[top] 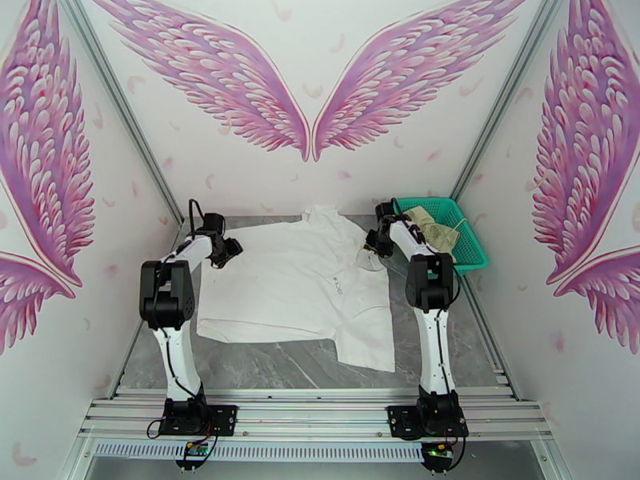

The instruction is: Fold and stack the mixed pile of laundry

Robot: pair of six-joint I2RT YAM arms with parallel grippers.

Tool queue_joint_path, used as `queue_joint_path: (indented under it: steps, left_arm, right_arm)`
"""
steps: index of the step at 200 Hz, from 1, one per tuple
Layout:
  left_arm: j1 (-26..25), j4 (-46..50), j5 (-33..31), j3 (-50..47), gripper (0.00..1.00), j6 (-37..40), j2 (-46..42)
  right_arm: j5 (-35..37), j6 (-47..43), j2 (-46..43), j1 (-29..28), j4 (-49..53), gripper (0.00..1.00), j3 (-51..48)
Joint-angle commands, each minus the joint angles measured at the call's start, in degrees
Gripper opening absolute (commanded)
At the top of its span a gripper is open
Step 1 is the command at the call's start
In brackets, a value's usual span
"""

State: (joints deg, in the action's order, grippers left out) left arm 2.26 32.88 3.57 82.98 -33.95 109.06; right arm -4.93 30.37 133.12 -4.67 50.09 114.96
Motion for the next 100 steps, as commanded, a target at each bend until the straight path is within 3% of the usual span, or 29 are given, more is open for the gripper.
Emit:
queue_joint_path:
  steps: [1,44,100]
  left_arm:
    - [3.51,2.13,-4.33,-11.58,0.62,1.36,-13.96]
    - [6.88,6.45,-7.09,-31.2,0.64,-0.82,-27.61]
    - [7.69,0.35,-3.18,-41.15,0.57,-4.65,-27.77]
  right_arm:
    - [0.75,-2.01,-13.59,-2.36,-7.04,0.38,-11.12]
    - [-1.42,0.63,-28.06,-5.0,-16.85,0.39,-35.41]
    - [-3.42,-0.32,-30.95,-6.84,-19.31,0.4,-44.57]
